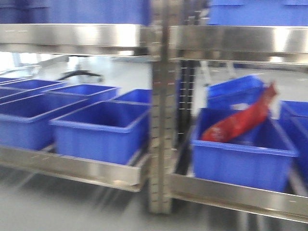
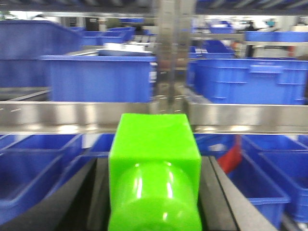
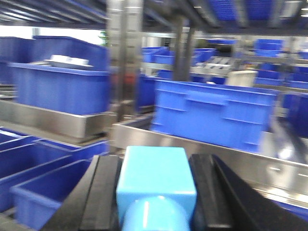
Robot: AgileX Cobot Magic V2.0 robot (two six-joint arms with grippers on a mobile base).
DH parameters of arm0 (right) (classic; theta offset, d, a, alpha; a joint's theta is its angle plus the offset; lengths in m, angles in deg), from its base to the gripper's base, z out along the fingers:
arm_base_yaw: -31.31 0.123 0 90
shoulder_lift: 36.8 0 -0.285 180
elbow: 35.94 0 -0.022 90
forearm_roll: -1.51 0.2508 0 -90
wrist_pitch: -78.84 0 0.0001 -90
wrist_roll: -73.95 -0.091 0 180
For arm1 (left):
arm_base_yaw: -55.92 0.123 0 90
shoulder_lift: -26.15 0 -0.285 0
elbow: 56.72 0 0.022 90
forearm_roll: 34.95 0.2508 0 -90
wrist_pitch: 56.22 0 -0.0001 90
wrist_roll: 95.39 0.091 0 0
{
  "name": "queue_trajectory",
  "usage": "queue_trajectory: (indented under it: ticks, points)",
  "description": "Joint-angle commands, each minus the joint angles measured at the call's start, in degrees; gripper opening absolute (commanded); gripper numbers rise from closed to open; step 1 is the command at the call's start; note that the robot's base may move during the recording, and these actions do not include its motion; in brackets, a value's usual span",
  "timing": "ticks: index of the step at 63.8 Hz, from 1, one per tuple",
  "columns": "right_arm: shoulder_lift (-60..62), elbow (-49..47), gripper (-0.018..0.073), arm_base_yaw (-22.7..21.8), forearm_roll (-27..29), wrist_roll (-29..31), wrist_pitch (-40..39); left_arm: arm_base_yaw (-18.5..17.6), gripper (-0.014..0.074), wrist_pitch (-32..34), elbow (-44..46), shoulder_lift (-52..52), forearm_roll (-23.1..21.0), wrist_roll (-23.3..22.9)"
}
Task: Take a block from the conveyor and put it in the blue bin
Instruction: 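Drive up to the shelf and hold both blocks above a blue bin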
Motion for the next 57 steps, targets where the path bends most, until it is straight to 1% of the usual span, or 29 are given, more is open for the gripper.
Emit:
queue_trajectory:
  ticks: [1, 57]
  points:
    - [0.24, -0.47, -0.0162, 0.12, 0.06, 0.17, -1.4, 0.22, -0.0111, 1.01, 0.37, 0.12, 0.26, 0.09]
    - [0.24, -0.47, -0.0162, 0.12, 0.06, 0.17, -1.4, 0.22, -0.0111, 1.01, 0.37, 0.12, 0.26, 0.09]
